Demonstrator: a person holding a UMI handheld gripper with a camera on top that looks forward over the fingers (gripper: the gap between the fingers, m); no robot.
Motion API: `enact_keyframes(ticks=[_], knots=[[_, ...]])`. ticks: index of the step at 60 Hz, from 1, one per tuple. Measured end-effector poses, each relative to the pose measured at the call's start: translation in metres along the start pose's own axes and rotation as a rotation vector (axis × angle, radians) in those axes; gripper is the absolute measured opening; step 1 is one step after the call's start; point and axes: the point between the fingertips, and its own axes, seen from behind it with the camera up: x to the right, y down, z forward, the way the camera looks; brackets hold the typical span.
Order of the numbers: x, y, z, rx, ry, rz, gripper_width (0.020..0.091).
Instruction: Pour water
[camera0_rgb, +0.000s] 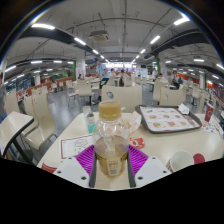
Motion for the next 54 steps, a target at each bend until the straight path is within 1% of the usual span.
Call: enact_keyframes(ticks=[1,3,4,5,13,18,22,27,36,38,42,46,54], knots=[[0.0,0.0,0.0,0.0,0.001,0.0,0.0449],[0.002,0.0,0.0,0.0,0.005,0.005,0.0418],[0.002,0.0,-0.001,-0.001,0.008,0.008,0.0418],[0.002,0.0,-0.001,-0.002,0.01,0.008,0.039],[0.007,-0.004,-0.006,-0.015,0.01,0.021,0.0391],[0.007,-0.029,-0.019,0.017,-0.013,0.078,0.039],[0.003,-0.051,-0.034,0.041,-0.069,0.206,0.0391],[0.001,-0.08,-0.048,0.045,-0.159,0.469,0.0391],[0.004,-0.12,-0.072,0.028,-0.39,1.097,0.0389],[0.002,-0.125,-0.08,0.021,-0.419,1.217,0.039],[0.013,-0.118,-0.074,0.01,-0.48,1.426,0.0392],[0.024,-0.107,-0.075,-0.016,-0.5,1.603,0.0389],[0.041,-0.07,-0.06,-0.054,-0.494,1.88,0.0388]])
